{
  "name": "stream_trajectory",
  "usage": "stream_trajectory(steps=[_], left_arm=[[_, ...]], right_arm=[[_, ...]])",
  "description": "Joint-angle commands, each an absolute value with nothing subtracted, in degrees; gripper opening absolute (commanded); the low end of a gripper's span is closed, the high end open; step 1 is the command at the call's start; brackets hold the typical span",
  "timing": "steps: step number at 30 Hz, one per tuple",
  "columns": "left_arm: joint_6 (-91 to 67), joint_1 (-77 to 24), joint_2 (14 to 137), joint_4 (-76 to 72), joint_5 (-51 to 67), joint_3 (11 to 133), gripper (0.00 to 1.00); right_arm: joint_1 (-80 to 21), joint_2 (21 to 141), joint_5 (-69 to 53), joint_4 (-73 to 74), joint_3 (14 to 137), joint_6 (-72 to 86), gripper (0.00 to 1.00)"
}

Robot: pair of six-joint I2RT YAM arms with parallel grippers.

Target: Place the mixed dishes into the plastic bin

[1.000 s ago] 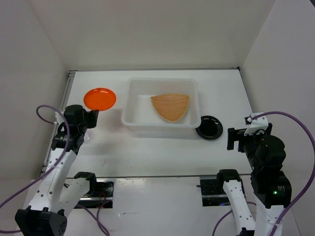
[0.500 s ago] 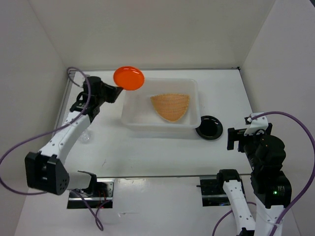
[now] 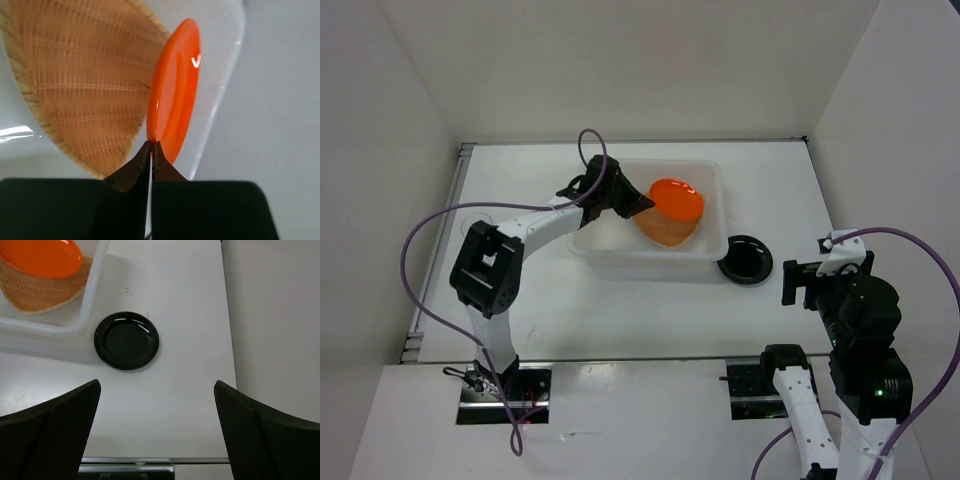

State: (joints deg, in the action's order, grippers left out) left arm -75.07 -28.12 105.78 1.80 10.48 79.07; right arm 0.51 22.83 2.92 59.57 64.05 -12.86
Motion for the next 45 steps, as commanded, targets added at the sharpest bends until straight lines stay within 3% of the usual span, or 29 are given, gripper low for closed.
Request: stream_trajectory(steps=[1,11,13,17,18,21,23,24,27,31,35,36,39,45], left_arm=[[-74.0,-27.9,109.5,-0.5,11.9,82.7,0.0],[-72.8,-27.9,119.3,2.2,14.1,89.1,0.0],[-72.8,-27.9,119.9,3.7,14.2,90.1,0.05],[-69.8,-27.9,117.1,6.1,11.1,92.2,0.3],[-68.8,-27.9,114.3,7.0,9.9,93.1,0.43],[-62.3,-27.9,108.2,10.8,7.7,97.8,0.62],[-53.9,-27.9,106.2,17.8,7.7,102.3,0.78],[-51.2,-28.4,104.7,20.9,7.7,106.6,0.8],[-42.9,-28.4,99.9,30.0,7.1,107.9,0.85],[-39.3,-27.0,89.4,33.0,5.7,96.9,0.87],[-37.5,-25.8,77.3,33.7,5.7,87.7,0.92],[-36.0,-25.2,73.1,35.0,5.7,85.0,0.96],[-35.5,-24.0,70.1,35.7,5.7,83.1,0.96],[-34.8,-21.3,63.2,36.3,6.4,74.4,0.97]], right_arm=[[0.1,22.2,4.0,57.0,63.8,-11.6,0.98],[0.1,22.2,4.0,57.0,63.8,-11.6,0.98],[0.1,22.2,4.6,57.0,63.8,-11.6,0.98],[0.1,22.2,4.6,57.0,63.8,-11.6,0.98],[0.1,22.2,4.6,57.0,63.8,-11.1,0.98],[0.1,24.8,11.1,55.6,64.3,-12.1,0.98],[0.1,32.5,13.9,55.1,65.5,-14.4,0.98],[0.1,35.8,15.3,55.1,66.1,-15.5,0.98],[-0.4,47.2,17.0,55.1,66.1,-21.8,0.98],[-0.4,56.0,14.2,51.2,63.7,-27.1,0.98],[1.9,66.5,1.3,53.2,69.8,-27.2,0.98],[7.5,73.2,-4.2,54.0,72.8,-27.2,0.98],[13.5,80.0,-11.7,55.5,74.0,-29.2,0.98],[20.5,90.1,-15.2,52.0,71.6,-34.2,0.98]])
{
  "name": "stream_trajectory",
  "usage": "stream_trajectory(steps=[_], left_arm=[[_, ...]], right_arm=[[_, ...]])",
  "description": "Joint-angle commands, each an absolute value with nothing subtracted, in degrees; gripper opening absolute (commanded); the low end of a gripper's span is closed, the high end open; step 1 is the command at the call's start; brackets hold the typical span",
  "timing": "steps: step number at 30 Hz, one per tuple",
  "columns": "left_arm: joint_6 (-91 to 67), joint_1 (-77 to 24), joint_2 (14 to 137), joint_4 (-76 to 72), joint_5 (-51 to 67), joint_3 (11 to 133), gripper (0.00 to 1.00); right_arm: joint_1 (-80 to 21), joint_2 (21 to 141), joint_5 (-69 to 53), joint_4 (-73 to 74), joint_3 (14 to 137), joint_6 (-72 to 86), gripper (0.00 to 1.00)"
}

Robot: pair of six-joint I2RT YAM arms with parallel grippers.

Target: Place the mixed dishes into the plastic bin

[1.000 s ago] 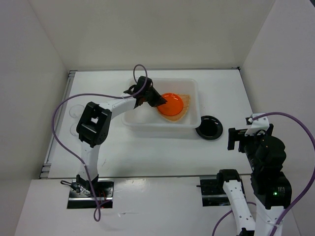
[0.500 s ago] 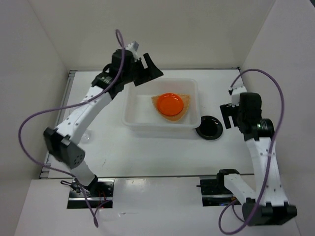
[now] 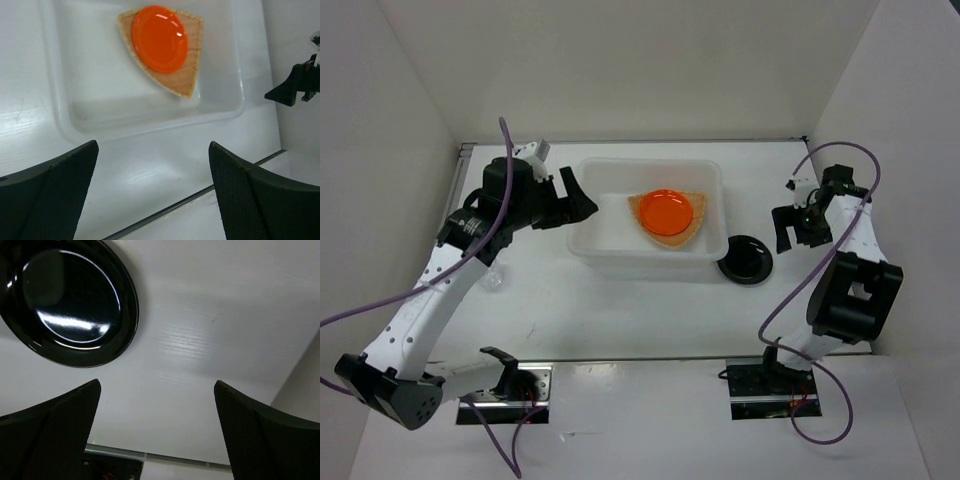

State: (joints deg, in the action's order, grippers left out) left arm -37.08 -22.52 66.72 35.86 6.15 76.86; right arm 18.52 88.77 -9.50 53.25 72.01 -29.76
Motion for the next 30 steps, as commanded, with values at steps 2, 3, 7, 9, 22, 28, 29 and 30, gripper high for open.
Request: stream_trajectory(steps=[2,3,7,9,22,28,29,30], left_arm=[[-35.4,-20.7,60.8,36.3,6.4,72.7,0.97],[-35.4,-20.7,60.1,35.8,6.4,71.3,0.97],[-37.7,-20.7,57.2,35.8,6.4,68.8,0.98],[-38.5,-20.7,56.7,37.1,6.4,68.8,0.98],[-42.8,-20.2,53.2,43.4,6.5,69.4,0.99],[-46.0,-20.2,49.6,43.4,6.5,67.3,0.99],[-46.0,-20.2,49.0,43.4,6.5,67.3,0.99],[-46.0,-20.2,48.5,43.4,6.5,67.3,0.99]], right_arm=[[22.0,94.1,-18.8,53.7,71.6,-36.5,0.98],[22.8,95.7,-20.4,54.8,71.6,-38.8,0.98],[27.2,104.0,-30.2,58.5,75.8,-39.4,0.98],[29.1,109.2,-32.9,59.9,77.4,-39.9,0.98],[26.6,120.2,-40.8,56.0,74.8,-39.4,0.98],[24.6,124.5,-40.3,55.2,76.6,-36.8,0.73],[24.6,125.1,-40.3,55.2,77.2,-36.3,0.66],[24.6,125.6,-39.6,55.2,77.9,-35.7,0.59]])
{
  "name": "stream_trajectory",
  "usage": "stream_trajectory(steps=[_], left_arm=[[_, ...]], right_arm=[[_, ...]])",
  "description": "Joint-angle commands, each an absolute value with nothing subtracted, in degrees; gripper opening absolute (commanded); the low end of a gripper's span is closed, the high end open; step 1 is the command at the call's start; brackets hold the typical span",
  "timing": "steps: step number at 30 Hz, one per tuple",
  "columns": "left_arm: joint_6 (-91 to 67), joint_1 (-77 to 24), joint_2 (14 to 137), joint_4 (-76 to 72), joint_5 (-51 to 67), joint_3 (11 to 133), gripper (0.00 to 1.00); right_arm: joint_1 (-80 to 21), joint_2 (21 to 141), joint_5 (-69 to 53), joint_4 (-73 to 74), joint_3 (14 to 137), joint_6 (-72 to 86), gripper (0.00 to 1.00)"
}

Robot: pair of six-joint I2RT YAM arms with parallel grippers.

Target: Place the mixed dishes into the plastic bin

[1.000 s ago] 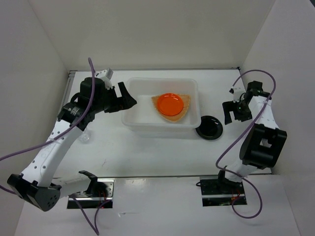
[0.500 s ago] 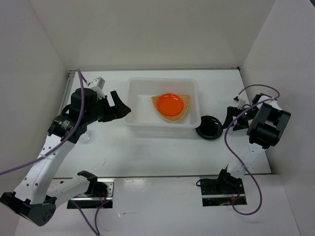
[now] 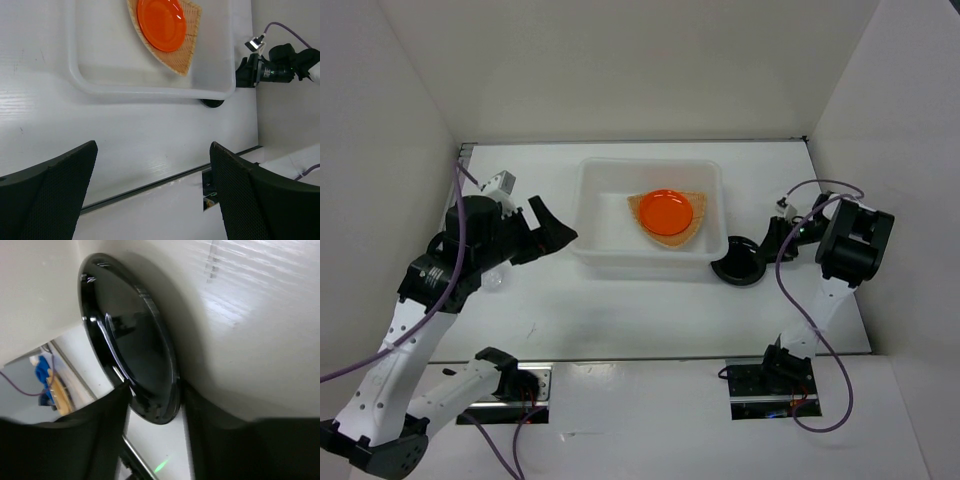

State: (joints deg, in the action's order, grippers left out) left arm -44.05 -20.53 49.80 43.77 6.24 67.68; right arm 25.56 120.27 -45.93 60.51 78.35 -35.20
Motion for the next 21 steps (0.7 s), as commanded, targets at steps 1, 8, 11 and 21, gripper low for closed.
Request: stream_trajectory(steps=[1,8,11,21], left_arm=[[-46.0,-20.2,48.5,43.4,6.5,67.3,0.99],[-46.0,-20.2,48.0,43.9,7.0,66.8,0.99],[-46.0,-20.2,48.0,42.7,7.0,66.3,0.99],[-44.1,-20.2,45.7,42.2,3.2,65.7,0.99]], right_arm=[[24.6,126.3,-39.0,55.2,77.9,-35.7,0.46],[25.1,124.1,-33.0,51.9,77.9,-30.3,0.0],[26.5,119.5,-30.9,53.1,78.4,-30.3,0.0],[32.7,99.9,-39.9,74.5,96.1,-43.1,0.0]])
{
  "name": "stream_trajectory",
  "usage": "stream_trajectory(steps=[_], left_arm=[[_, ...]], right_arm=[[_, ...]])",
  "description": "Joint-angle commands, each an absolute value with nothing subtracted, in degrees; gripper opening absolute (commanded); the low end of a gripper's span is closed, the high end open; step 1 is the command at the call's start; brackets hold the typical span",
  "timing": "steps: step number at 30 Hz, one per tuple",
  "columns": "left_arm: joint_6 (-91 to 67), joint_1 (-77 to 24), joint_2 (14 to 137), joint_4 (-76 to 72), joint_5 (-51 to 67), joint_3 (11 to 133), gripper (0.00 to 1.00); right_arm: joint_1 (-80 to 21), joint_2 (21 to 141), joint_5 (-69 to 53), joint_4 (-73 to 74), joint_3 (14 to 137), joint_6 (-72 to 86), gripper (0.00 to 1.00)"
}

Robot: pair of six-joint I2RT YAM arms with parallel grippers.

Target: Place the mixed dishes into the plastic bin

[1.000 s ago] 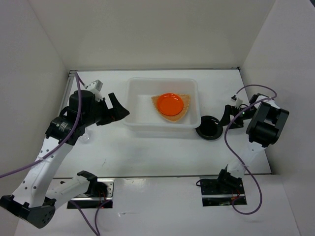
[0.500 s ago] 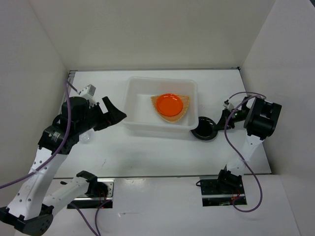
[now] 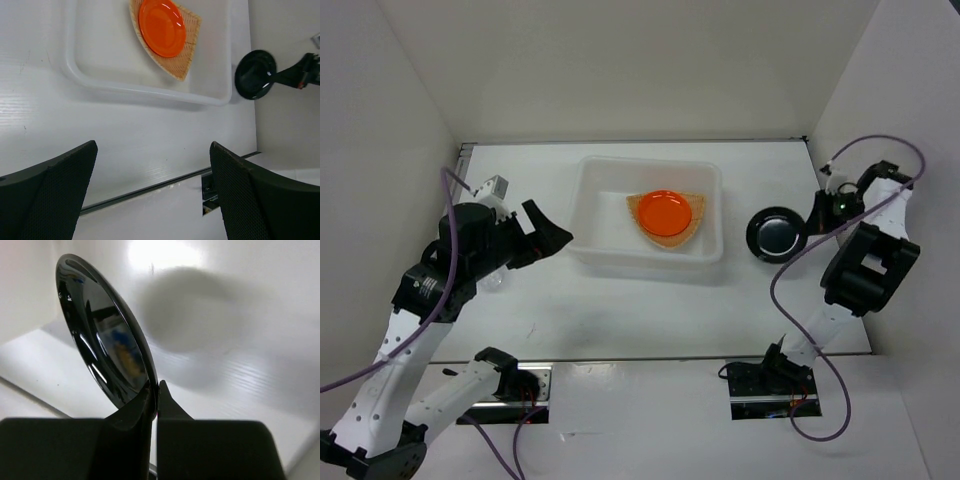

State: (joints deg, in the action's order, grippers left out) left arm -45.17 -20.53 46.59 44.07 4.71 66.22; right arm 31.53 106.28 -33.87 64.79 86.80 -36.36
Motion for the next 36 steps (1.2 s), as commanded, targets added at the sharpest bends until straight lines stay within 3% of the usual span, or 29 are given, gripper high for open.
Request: stream_trajectory(steps=[1,7,12,18,22,36], left_arm=[[-44.1,-20.2,45.7,41.7,3.2,65.7,0.99],[-42.9,-20.2,45.7,43.0,-0.2,65.7,0.99],[-42.2,-20.2,45.7,45.2,-5.4,68.0,0.99],[-41.7,-20.2,43.9,49.7,-8.9,70.2,0.99],[-43.2,-20.2,41.3,52.2,-9.4,70.2,0.99],[-48.1,-20.2,37.3,63.6,-13.2,75.1,0.99]], right_arm=[[32.7,98.3,-42.5,74.5,97.6,-42.5,0.0],[22.8,90.4,-45.6,74.5,107.8,-36.2,0.0],[8.1,97.7,-47.9,72.5,119.8,-28.4,0.0],[-5.8,107.8,-37.2,66.8,123.0,-24.9,0.0],[-7.8,117.8,-35.8,66.8,127.4,-26.1,0.0],[-12.4,132.4,-29.2,64.3,134.8,-26.9,0.0]])
